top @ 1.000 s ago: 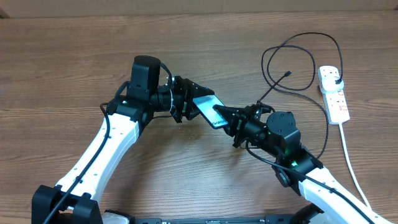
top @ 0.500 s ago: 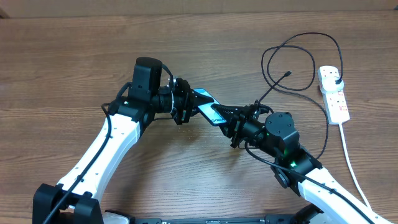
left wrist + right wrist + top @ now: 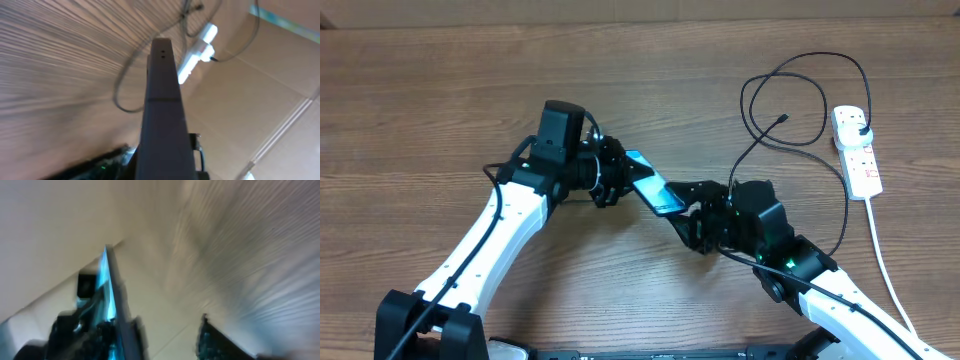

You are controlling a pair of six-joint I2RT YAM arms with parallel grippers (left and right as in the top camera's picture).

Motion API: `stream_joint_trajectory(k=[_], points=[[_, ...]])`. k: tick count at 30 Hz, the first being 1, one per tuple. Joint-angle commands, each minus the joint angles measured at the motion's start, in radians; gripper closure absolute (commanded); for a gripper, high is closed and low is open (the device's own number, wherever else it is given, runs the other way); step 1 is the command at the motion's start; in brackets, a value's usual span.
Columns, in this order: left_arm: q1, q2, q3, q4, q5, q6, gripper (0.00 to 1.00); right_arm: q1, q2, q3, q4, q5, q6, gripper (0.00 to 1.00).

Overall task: Plug charger to phone and switch on socket
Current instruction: 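Release the phone from the right gripper and move it to the cable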

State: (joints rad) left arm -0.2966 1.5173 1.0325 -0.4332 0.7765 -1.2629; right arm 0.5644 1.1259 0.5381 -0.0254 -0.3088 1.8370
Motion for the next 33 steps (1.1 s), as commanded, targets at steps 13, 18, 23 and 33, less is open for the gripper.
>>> stream_joint_trajectory(k=[13, 18, 23, 33], points=[[0.206, -0.012, 0.021, -0.042, 0.089, 0.189, 0.96, 0.006, 0.003, -0.008, -0.219, 0.433, -0.396, 0.0], [0.204, -0.012, 0.021, -0.043, 0.086, 0.194, 0.95, -0.012, 0.003, 0.03, -0.216, 0.4, -0.507, 0.0], [0.204, -0.012, 0.021, -0.079, 0.074, 0.222, 0.94, -0.091, 0.005, 0.204, -0.384, 0.36, -0.722, 0.03], [0.204, -0.01, 0.021, -0.132, 0.047, 0.254, 0.95, -0.315, 0.166, 0.518, -0.679, 0.422, -0.918, 0.19]])
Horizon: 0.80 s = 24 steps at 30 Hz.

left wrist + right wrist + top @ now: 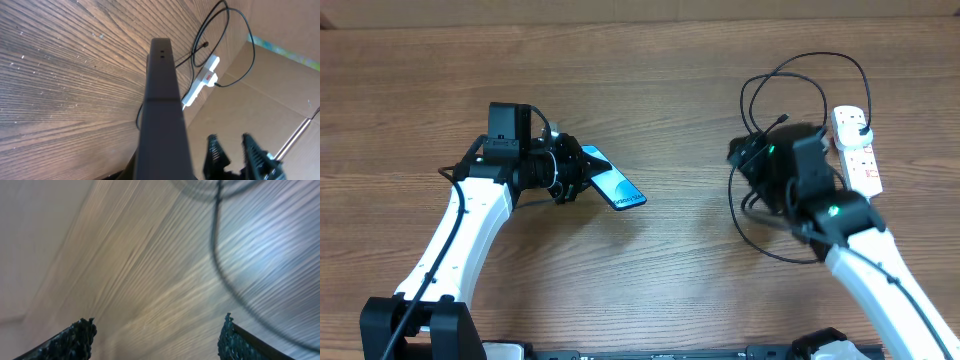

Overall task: Plug charger to phone and switch on socket
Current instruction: 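Release the phone from the right gripper and move it to the cable, then grasp the black cable near its USB-C plug with the right gripper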

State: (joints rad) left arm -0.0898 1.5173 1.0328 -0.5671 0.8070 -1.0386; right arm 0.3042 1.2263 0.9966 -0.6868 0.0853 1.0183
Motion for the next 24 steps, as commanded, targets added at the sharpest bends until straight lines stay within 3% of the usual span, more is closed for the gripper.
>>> stream_joint_trajectory(k=[1, 9, 16, 18, 24], points=[[-0.002, -0.01, 0.021, 0.002, 0.017, 0.03, 0.95, -0.079, 0.097, 0.082, -0.021, 0.027, -0.119, 0.19], [-0.002, -0.01, 0.021, -0.001, 0.021, 0.029, 0.96, -0.217, 0.451, 0.311, -0.08, 0.027, -0.256, 0.33], [-0.002, -0.01, 0.021, -0.002, 0.021, 0.029, 0.96, -0.251, 0.747, 0.551, -0.131, 0.057, -0.29, 0.36], [-0.002, -0.01, 0.021, -0.005, 0.022, 0.029, 0.96, -0.254, 0.803, 0.581, -0.112, 0.069, -0.283, 0.41], [-0.002, -0.01, 0.021, -0.01, 0.024, 0.029, 0.96, -0.254, 0.914, 0.587, -0.03, 0.124, -0.261, 0.41]])
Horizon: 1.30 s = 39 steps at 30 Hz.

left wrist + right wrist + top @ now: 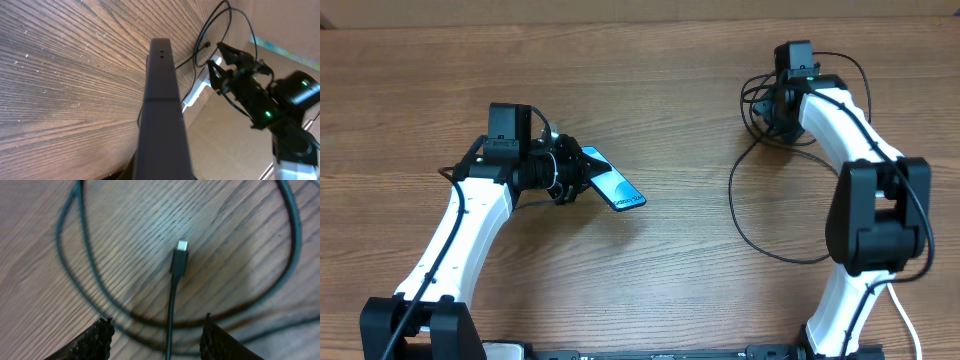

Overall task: Plug charger to phone and switch on socket
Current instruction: 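Grasp the black cable near its USB-C plug with the right gripper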

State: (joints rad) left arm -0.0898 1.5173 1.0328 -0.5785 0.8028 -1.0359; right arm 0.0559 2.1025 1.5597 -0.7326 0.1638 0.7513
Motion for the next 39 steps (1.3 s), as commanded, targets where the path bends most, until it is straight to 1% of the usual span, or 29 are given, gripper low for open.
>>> stream_joint_trajectory(k=[1, 4, 9, 11, 13, 15, 17, 20, 22, 24, 25, 28, 31, 32, 34, 39], points=[[-0.002, -0.01, 0.021, 0.002, 0.028, 0.026, 0.96, -0.006, 0.051, 0.024, 0.023, 0.043, 0.009, 0.42], [-0.002, -0.01, 0.021, 0.002, 0.025, 0.026, 0.96, -0.006, 0.083, 0.024, 0.026, 0.045, 0.034, 0.43], [-0.002, -0.01, 0.021, 0.003, 0.023, 0.026, 0.96, -0.004, 0.13, 0.024, 0.037, 0.037, 0.033, 0.44], [-0.002, -0.01, 0.021, 0.003, 0.023, 0.026, 0.96, -0.004, 0.148, 0.024, 0.04, 0.034, 0.033, 0.49], [-0.002, -0.01, 0.021, 0.002, 0.021, 0.026, 0.96, -0.003, 0.159, 0.024, 0.039, 0.026, 0.032, 0.55], [-0.002, -0.01, 0.021, 0.003, 0.02, 0.026, 0.96, -0.001, 0.159, 0.024, 0.029, 0.009, 0.032, 0.64], [-0.002, -0.01, 0.021, 0.003, 0.018, 0.026, 0.96, 0.005, 0.159, 0.024, 0.01, -0.027, 0.021, 0.69], [-0.002, -0.01, 0.021, 0.003, 0.012, 0.021, 0.96, 0.018, 0.159, 0.024, -0.023, -0.055, 0.006, 0.68], [-0.002, -0.01, 0.021, 0.002, -0.003, 0.002, 0.96, 0.028, 0.159, 0.024, -0.042, -0.053, 0.006, 0.63], [-0.002, -0.01, 0.021, 0.002, -0.006, -0.013, 0.96, 0.033, 0.159, 0.024, -0.052, -0.053, 0.006, 0.62], [-0.002, -0.01, 0.021, 0.003, -0.005, -0.016, 0.96, 0.033, 0.159, 0.024, -0.054, -0.053, 0.006, 0.64], [-0.002, -0.01, 0.021, 0.002, -0.005, -0.019, 0.96, 0.033, 0.159, 0.024, -0.055, -0.053, 0.006, 0.77], [-0.002, -0.01, 0.021, 0.002, 0.006, -0.019, 0.96, 0.031, 0.159, 0.024, -0.05, -0.051, 0.006, 0.94], [-0.002, -0.01, 0.021, -0.002, 0.012, -0.019, 0.96, 0.028, 0.159, 0.024, -0.047, -0.053, 0.005, 0.96], [-0.002, -0.01, 0.021, -0.025, 0.018, -0.019, 0.96, 0.023, 0.159, 0.026, -0.032, -0.052, -0.012, 0.96], [-0.002, -0.01, 0.021, -0.021, 0.018, -0.005, 0.95, 0.01, 0.137, 0.089, -0.054, -0.053, -0.133, 0.96]])
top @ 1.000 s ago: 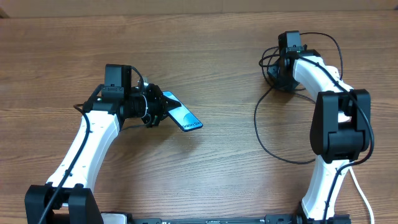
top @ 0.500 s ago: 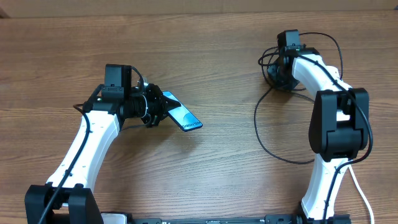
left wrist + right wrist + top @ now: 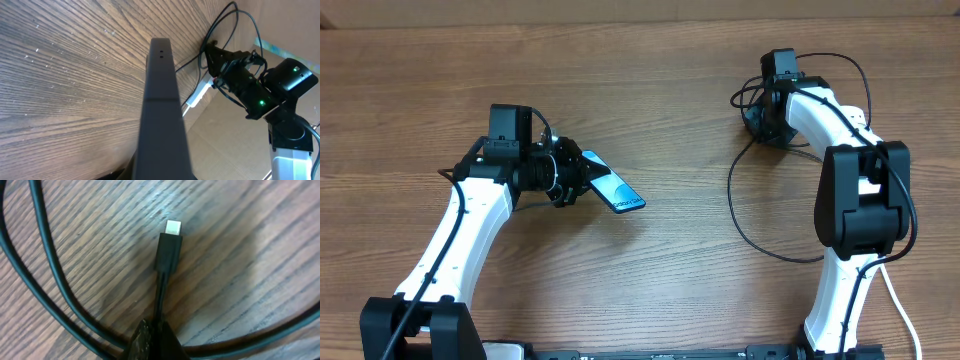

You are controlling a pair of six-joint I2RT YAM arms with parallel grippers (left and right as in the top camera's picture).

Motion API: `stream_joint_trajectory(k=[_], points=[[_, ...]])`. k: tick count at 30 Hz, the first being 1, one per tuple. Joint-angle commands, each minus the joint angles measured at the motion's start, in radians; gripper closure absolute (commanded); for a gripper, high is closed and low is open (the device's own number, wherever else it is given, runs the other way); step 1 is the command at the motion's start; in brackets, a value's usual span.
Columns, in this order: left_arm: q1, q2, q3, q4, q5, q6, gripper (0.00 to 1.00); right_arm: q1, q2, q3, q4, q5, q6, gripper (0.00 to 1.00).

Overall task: Plug charger to phone and switch on socket
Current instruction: 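Grasp the black cable near its USB-C plug with the right gripper, then carry the USB-C plug toward the phone's bottom port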

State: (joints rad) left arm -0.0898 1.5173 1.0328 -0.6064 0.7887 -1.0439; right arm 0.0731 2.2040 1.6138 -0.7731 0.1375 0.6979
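A phone (image 3: 613, 189) with a lit blue screen is held tilted above the table at left, with my left gripper (image 3: 576, 172) shut on it; in the left wrist view its dark edge (image 3: 162, 100) fills the middle. The black charger cable (image 3: 745, 215) loops over the right half of the table. Its plug (image 3: 168, 247) with a pale metal tip lies on the wood. My right gripper (image 3: 156, 339) is shut on the cable just behind the plug, at the far right of the table (image 3: 760, 122). The white socket strip (image 3: 198, 95) shows in the left wrist view only.
The wooden table (image 3: 640, 80) is bordered by cardboard walls (image 3: 230, 145). Cable loops (image 3: 60, 280) lie close around the plug. A white lead (image 3: 895, 305) runs along the right edge.
My right gripper, open and hovering over the plug before, has come down and shut on the cable behind the plug. The left arm holds the phone as before.
Both grippers were at the phone mid-table, the left one gripping it. Then the left held it alone at the left while the right arm stood open near the cable. The right gripper reached the plug, open above it, and now grips the cable.
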Motion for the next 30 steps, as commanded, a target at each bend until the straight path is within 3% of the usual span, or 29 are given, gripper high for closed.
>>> stream_joint_trajectory(k=[1, 5, 11, 19, 24, 30], points=[[-0.001, -0.01, 0.021, 0.014, 0.045, 0.023, 0.96, -0.008, 0.02, 0.06, -0.034, -0.026, -0.102, 0.96], [0.001, 0.005, 0.021, 0.103, 0.17, 0.097, 0.96, -0.008, -0.058, 0.148, -0.127, -0.032, -0.152, 0.96], [0.029, 0.134, 0.021, 0.431, 0.53, 0.096, 0.96, 0.002, -0.262, 0.194, -0.282, -0.201, -0.298, 0.96], [0.032, 0.359, 0.023, 1.003, 0.754, -0.231, 0.96, 0.021, -0.521, 0.179, -0.555, -0.668, -0.634, 0.96], [0.034, 0.433, 0.024, 1.323, 0.791, -0.415, 0.96, 0.109, -0.595, 0.135, -0.731, -0.678, -0.729, 0.96], [0.052, 0.441, 0.025, 1.432, 0.791, -0.437, 0.96, 0.304, -0.669, -0.007, -0.72, -0.669, -0.706, 0.96]])
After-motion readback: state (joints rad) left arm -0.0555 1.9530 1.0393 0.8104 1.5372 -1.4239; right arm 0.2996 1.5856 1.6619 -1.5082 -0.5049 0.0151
